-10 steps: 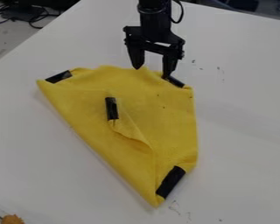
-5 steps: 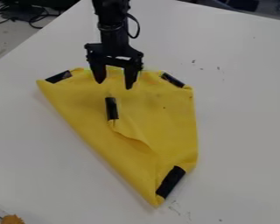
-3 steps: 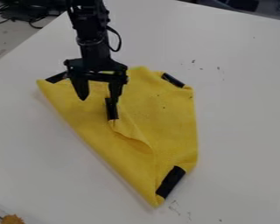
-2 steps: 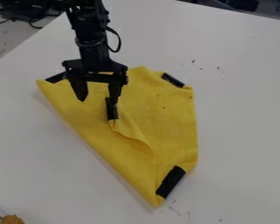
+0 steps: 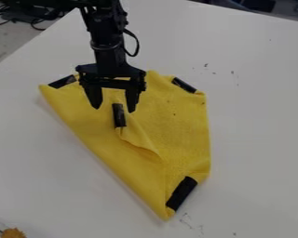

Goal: Unfold cloth from left to bottom left

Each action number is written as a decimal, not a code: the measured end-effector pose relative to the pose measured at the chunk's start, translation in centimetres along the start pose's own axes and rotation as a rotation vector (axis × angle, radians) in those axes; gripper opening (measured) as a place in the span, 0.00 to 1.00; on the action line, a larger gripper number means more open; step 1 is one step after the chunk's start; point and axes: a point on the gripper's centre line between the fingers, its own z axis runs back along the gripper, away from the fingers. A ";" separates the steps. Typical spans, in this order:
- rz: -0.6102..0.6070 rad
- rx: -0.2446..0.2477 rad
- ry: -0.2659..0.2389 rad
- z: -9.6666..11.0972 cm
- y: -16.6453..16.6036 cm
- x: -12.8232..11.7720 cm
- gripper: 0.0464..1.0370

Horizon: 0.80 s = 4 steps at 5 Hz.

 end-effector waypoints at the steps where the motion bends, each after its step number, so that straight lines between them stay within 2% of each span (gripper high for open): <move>1: -0.007 0.001 0.020 -0.8 0.0 0.0 0.92; 3: 0.010 -0.012 0.026 -1.5 0.2 0.1 0.34; 4: 0.012 -0.025 0.023 -1.8 0.2 0.1 0.29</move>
